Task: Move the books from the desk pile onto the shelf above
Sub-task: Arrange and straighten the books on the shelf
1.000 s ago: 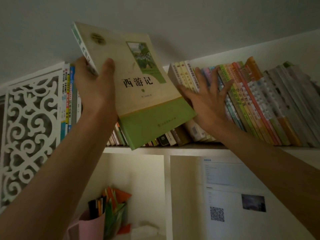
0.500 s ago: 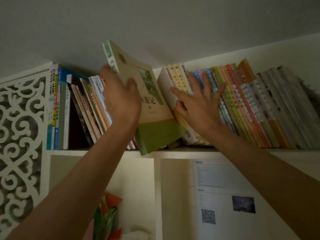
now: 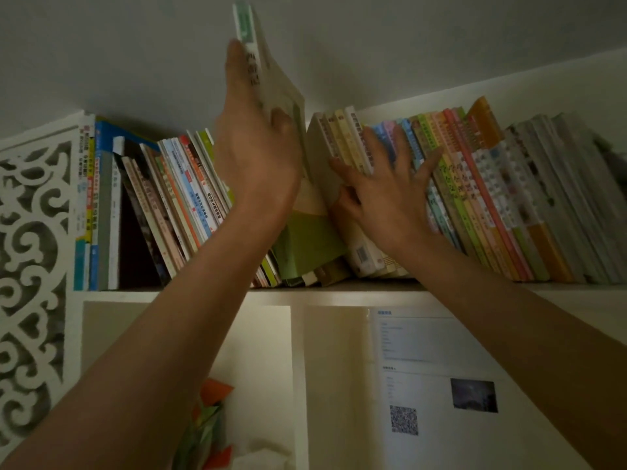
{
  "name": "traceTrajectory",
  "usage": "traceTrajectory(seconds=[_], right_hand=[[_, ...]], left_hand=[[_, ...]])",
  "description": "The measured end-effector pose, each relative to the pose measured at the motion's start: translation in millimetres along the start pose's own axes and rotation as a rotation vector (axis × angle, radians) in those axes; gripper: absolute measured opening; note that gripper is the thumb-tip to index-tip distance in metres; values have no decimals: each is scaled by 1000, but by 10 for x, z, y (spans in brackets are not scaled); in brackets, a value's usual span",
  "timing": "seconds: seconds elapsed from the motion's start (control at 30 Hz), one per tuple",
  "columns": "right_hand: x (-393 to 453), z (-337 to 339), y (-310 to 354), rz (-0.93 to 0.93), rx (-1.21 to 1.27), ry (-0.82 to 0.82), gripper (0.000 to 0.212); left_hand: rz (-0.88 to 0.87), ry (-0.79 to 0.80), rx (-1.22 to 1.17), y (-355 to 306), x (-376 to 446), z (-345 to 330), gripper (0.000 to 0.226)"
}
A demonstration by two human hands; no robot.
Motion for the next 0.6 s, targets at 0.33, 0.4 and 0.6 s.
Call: traceTrajectory(seconds=[0.33, 0.4, 0.6], right_hand=[[16, 5, -6, -5, -11, -36, 43], [26, -8, 9, -6, -26, -32, 44], [17, -38, 79, 3, -50, -35, 42]], left_hand=[[297, -85, -102, 520, -237, -345, 61], [324, -88, -38, 626, -212, -455, 59], [317, -89, 216, 759, -101, -756, 48]])
Point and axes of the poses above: each hand's wrist, its own x-axis towards the middle knuckle, its own z-axis out of the back of the hand, y = z × x, the point moved 5 cm from there along x, towards the middle knuckle, and after that the axes turned 12 degrees about y, right-handed, at the moved point
